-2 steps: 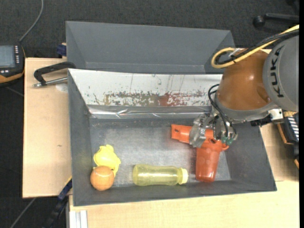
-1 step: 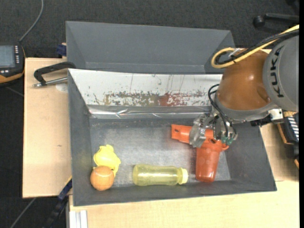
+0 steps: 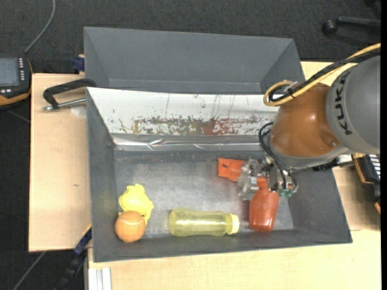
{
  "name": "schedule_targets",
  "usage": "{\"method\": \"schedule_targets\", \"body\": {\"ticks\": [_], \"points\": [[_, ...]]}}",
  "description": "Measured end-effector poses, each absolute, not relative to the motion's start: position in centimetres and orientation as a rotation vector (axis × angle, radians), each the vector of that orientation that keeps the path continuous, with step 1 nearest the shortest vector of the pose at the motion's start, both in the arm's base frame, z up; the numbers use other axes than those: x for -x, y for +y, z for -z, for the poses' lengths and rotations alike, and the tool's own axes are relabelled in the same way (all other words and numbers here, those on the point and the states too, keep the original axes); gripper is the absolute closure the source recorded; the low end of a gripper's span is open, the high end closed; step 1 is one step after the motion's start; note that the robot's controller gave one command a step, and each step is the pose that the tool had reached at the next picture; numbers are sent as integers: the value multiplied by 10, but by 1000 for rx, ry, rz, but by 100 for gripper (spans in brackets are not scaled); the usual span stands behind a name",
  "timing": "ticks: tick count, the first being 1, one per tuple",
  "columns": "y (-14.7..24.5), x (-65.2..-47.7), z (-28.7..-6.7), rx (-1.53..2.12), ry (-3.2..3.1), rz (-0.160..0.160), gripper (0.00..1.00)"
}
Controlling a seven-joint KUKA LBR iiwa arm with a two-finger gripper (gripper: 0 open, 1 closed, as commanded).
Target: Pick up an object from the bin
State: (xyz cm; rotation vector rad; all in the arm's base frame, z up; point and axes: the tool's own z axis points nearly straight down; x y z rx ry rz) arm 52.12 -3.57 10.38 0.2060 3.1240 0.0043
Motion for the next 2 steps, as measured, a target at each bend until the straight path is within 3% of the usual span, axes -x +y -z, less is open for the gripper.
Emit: {"method": "schedule_targets", "body": {"ticks": [1, 2], "points": [[-33, -518, -79, -344, 3120, -6, 100], [-51, -516, -77, -723, 3052, -10, 100]]}}
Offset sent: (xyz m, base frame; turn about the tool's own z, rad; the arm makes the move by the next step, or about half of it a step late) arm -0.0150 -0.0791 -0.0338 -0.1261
